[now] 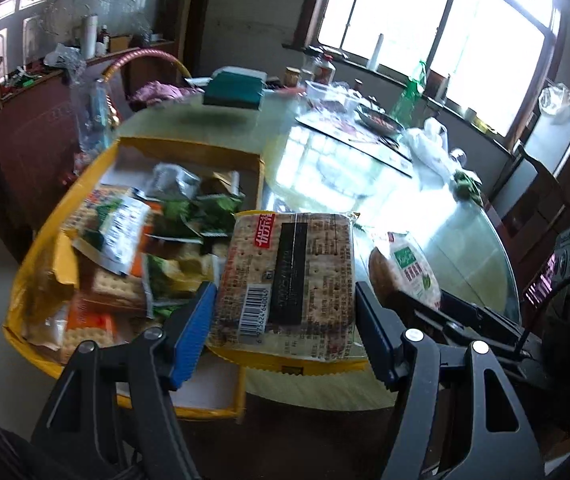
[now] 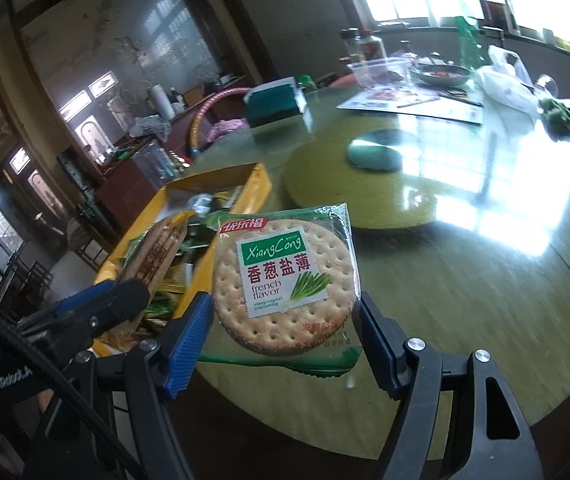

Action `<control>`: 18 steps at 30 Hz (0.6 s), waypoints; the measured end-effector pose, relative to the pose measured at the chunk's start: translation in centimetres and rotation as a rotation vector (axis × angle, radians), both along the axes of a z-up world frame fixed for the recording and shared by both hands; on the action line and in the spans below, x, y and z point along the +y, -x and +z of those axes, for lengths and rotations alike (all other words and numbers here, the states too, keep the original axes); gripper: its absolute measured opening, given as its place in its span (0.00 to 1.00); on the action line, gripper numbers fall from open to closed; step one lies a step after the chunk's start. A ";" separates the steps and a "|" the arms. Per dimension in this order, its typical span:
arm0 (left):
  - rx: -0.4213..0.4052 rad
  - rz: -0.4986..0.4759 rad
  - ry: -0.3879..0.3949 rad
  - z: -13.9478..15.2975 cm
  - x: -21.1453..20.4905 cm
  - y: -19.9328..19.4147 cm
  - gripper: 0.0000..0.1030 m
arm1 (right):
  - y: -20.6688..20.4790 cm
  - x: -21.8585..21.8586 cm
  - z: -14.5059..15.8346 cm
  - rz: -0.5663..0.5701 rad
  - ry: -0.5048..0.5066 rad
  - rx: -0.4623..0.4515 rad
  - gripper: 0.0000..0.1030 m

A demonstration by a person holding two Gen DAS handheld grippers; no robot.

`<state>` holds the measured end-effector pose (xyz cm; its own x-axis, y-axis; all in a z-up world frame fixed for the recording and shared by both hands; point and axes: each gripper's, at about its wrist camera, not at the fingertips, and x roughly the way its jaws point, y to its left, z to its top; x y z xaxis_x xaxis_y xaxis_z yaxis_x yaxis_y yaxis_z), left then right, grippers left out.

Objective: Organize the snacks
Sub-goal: 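Carry both cracker packs over the yellow tray and lower them in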

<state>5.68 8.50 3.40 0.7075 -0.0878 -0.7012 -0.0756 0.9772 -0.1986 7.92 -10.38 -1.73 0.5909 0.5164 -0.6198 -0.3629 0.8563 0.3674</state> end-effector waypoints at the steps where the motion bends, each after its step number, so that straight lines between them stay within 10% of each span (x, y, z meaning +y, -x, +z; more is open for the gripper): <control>1: -0.003 0.012 -0.002 0.1 0.5 0.1 0.67 | 0.0 0.3 0.1 0.007 0.001 -0.002 0.69; 18: -0.013 0.175 -0.004 0.2 7.1 1.9 0.67 | 0.0 7.2 1.4 0.168 0.007 -0.044 0.68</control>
<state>3.82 15.61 3.63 0.7208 0.0403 -0.6920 -0.2421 0.9501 -0.1969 7.97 -3.14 -0.29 0.5237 0.6057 -0.5991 -0.5167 0.7849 0.3419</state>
